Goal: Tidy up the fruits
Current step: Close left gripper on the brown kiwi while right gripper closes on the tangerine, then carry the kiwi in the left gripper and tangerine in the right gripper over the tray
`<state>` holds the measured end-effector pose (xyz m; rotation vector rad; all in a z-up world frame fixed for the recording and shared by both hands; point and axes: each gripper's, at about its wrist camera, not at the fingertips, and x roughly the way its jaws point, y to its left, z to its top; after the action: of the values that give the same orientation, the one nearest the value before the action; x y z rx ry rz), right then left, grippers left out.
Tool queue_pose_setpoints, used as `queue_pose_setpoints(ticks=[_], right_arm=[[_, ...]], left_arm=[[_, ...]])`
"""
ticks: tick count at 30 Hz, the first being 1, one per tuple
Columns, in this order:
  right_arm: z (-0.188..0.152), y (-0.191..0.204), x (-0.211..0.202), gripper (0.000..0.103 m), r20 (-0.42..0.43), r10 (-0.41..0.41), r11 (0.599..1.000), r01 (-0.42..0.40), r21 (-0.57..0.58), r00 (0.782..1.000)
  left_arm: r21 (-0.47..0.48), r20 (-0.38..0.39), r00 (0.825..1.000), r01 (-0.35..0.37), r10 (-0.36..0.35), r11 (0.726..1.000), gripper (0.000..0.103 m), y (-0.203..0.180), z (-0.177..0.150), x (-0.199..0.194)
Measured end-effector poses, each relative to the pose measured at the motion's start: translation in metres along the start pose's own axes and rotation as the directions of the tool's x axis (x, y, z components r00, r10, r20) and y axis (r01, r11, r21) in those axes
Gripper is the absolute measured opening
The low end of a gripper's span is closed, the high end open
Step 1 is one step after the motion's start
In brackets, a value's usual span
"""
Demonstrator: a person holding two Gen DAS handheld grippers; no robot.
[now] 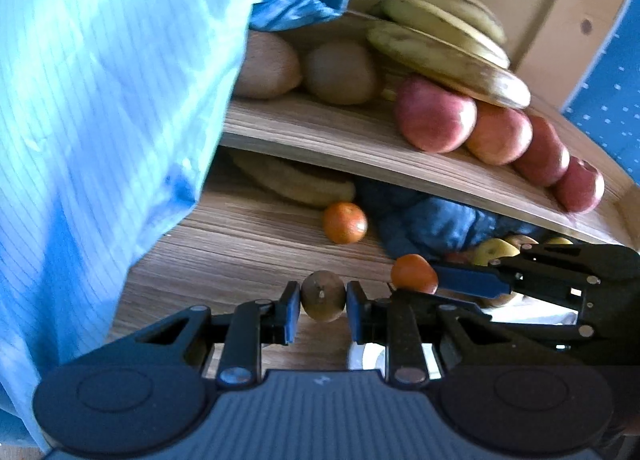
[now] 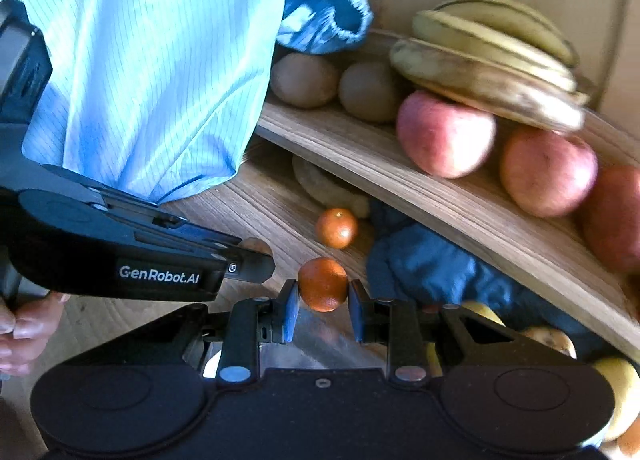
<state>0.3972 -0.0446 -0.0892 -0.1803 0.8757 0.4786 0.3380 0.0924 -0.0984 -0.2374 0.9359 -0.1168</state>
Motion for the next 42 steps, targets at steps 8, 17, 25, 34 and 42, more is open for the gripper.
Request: queue_pose_setpoints(ticks=[8,17,25,34,42], right_arm=[[-0.029,0.011,-0.039,0.028,0.014,-0.059,0.997,0.058,0.060,0.998],[-0.064,0.029,-0.070,0.028,-0.006,-0.069,0.991,0.069,0.118,0.998],[-0.092,0.036,-0.081,0.028,-0.062,-0.032,0.987,0.041,0.154,0.998],[-0.113,0.047,-0.094,0.028,-0.107,0.021,0.987,-0.003,0.161,0.994],[-0.128,0.053,-0.100,0.028,-0.128,0.045,0.987,-0.025,0.157,0.991]], left_arm=[[0.071,0.000,0.998,0.057,-0.057,0.996,0.027,-0.020,-0.014,-0.016],[0.188,-0.046,0.992,0.122,-0.115,0.974,0.027,-0.041,-0.035,-0.036],[0.205,-0.107,0.986,0.144,-0.124,0.968,0.027,-0.048,-0.052,-0.043],[0.239,-0.180,0.976,0.164,-0.123,0.957,0.027,-0.051,-0.072,-0.054],[0.244,-0.201,0.975,0.146,-0.097,0.959,0.027,-0.057,-0.088,-0.061]])
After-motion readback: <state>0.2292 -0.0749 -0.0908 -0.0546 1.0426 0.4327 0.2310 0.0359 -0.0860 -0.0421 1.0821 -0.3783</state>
